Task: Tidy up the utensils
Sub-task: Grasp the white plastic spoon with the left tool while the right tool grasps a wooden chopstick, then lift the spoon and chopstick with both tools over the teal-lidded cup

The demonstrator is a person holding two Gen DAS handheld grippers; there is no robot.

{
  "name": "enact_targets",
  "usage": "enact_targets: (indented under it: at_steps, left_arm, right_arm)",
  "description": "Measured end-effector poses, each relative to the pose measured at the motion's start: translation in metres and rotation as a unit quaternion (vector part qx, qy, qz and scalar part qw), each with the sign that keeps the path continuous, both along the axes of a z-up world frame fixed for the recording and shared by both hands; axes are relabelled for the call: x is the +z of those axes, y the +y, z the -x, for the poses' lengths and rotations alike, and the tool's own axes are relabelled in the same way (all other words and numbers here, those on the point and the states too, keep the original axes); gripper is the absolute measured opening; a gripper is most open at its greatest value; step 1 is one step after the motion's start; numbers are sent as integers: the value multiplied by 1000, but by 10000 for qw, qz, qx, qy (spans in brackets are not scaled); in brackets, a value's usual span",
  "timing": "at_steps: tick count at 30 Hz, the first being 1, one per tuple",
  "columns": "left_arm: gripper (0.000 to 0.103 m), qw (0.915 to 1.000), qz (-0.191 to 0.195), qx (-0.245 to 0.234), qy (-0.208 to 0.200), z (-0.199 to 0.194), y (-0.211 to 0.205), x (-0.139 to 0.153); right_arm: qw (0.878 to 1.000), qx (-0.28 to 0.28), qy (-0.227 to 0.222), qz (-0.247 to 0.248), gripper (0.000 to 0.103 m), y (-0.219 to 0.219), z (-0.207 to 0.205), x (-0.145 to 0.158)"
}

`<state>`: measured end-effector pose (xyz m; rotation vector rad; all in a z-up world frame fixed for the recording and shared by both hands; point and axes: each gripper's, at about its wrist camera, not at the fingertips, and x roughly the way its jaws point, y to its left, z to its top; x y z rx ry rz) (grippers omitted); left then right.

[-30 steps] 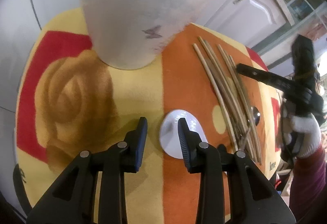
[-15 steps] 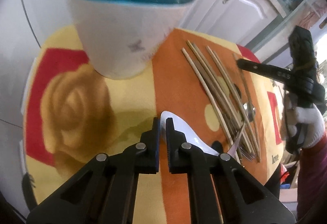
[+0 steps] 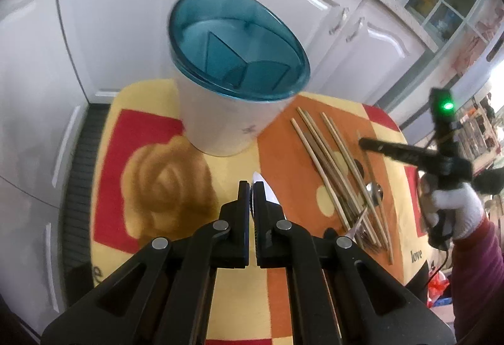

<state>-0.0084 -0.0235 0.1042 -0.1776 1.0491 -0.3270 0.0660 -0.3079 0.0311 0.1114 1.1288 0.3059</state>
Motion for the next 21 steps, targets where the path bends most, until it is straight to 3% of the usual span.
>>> enact_targets:
  at_steps: [2, 5, 11, 17, 21]
  left_arm:
    - [1, 10000, 13, 46, -2, 2, 4, 1]
    - [1, 9999, 55, 84, -26, 7, 8, 4]
    - [1, 9995, 83, 147, -263, 14, 17, 24]
    - [1, 9977, 153, 259, -610, 19, 30, 55]
    - [1, 9936, 142, 393, -1052, 18, 40, 91]
  right_arm:
    - [9995, 51, 204, 240, 6, 5, -7, -11]
    - [9992, 66, 157, 357, 7, 9, -12, -12]
    - [9997, 59, 80, 223, 6, 7, -12, -6]
    - [9971, 97, -704, -277, 5, -6, 21, 64]
    - [9901, 228, -1277, -541, 5, -7, 41, 116]
